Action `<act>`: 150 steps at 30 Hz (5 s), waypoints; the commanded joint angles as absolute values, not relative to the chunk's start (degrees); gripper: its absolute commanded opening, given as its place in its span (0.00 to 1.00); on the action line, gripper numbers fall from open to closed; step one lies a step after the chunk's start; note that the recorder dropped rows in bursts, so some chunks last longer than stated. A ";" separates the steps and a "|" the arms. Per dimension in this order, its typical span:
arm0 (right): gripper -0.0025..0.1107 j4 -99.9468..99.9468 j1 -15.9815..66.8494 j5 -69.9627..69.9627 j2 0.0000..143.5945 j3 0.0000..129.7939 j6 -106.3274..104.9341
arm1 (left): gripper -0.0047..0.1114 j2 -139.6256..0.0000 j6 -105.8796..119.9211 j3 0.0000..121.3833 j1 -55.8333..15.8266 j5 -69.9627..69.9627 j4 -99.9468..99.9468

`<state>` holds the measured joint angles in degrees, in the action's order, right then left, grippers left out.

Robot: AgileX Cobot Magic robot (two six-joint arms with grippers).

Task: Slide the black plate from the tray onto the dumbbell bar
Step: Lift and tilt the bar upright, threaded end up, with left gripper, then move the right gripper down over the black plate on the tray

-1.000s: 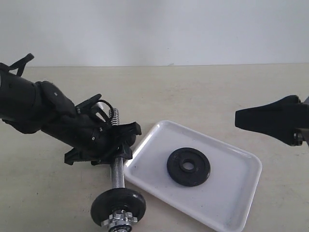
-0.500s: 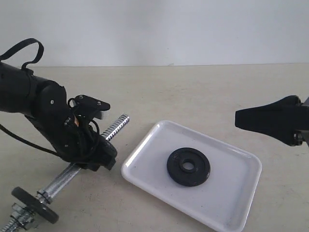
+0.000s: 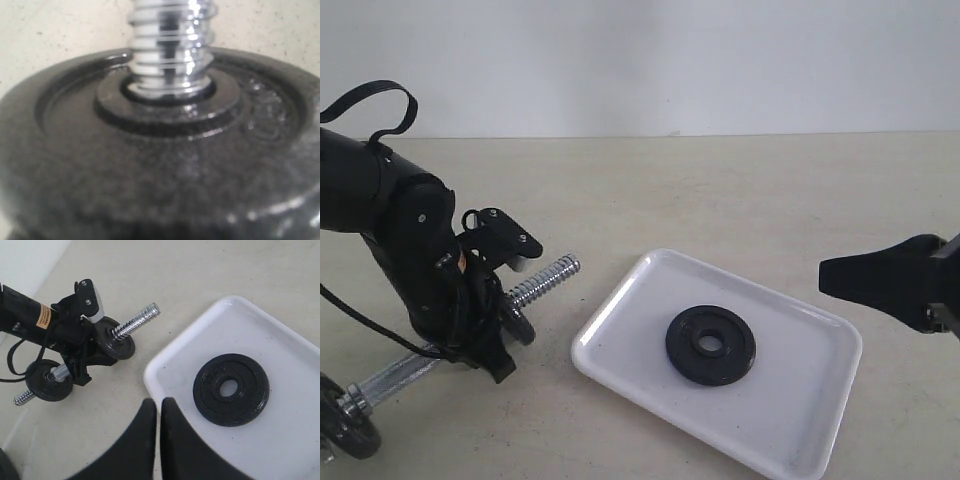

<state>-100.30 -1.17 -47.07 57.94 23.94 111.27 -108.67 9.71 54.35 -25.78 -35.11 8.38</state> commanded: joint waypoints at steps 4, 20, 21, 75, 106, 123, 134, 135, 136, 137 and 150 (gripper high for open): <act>0.02 -99.95 -1.12 -46.45 58.04 23.83 103.61 | 0.08 -110.67 16.90 52.77 -26.06 -37.79 9.06; 0.02 -99.95 -1.12 -45.78 58.04 23.83 98.14 | 0.08 -105.96 21.32 52.77 -26.06 -31.19 0.97; 0.02 -99.95 -1.12 -45.78 58.04 23.83 98.55 | 0.08 -105.31 21.77 52.77 -26.06 -30.38 -0.85; 0.79 -90.73 -1.12 -47.81 58.04 24.17 95.48 | 0.08 -82.62 44.54 43.54 -26.06 -18.24 -31.10; 0.68 -99.95 17.97 -14.32 58.04 36.23 47.55 | 0.08 -82.62 44.54 43.54 -26.06 -18.21 -32.38; 0.37 -37.17 17.82 47.28 60.64 53.01 31.76 | 0.08 -82.62 44.54 43.54 -26.06 -18.96 -35.42; 0.37 -4.88 17.82 69.96 73.71 58.77 10.27 | 0.08 -82.62 44.54 43.54 -26.06 -21.01 -35.83; 0.37 -4.58 17.82 69.96 74.42 58.77 9.98 | 0.08 -82.62 44.54 43.54 -26.06 -21.01 -36.00; 0.37 -4.57 17.82 69.96 75.04 58.77 9.42 | 0.08 -82.62 44.54 43.54 -26.06 -21.01 -36.43; 0.37 -4.57 17.82 69.61 75.42 58.77 8.80 | 0.08 -82.62 44.54 43.54 -26.06 -21.01 -36.43; 0.61 8.47 17.82 58.24 76.14 58.65 4.89 | 0.08 -82.62 44.63 43.54 -26.06 -20.37 -36.43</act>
